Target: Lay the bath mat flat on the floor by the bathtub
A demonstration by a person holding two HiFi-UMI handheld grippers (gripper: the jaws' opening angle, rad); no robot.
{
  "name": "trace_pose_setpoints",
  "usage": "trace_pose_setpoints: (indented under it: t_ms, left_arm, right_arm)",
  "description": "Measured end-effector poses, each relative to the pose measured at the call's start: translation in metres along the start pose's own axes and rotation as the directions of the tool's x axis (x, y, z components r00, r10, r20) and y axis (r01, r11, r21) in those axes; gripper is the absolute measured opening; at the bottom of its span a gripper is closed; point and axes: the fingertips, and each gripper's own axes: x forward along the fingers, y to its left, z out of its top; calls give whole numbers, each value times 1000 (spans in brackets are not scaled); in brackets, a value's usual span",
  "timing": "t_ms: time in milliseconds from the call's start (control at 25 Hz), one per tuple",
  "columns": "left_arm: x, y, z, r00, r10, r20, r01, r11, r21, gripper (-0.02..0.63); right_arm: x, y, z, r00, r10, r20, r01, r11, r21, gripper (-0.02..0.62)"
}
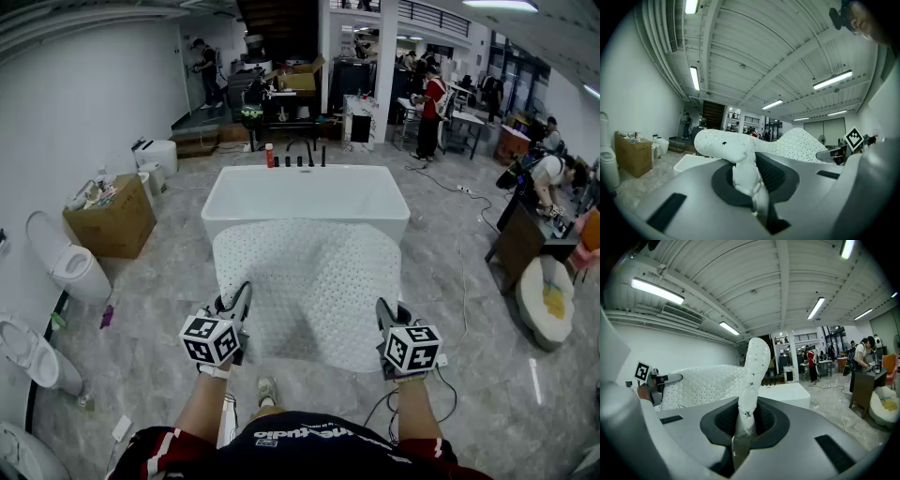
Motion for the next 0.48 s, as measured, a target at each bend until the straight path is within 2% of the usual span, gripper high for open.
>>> trace_pose_setpoints:
  t_ms: [480]
  left_arm:
    - [-6, 2, -9, 1000, -2, -8, 1, 1000, -15, 29]
  right_arm:
    - [-2, 4, -7, 1000, -11, -5, 11, 1000, -2, 46]
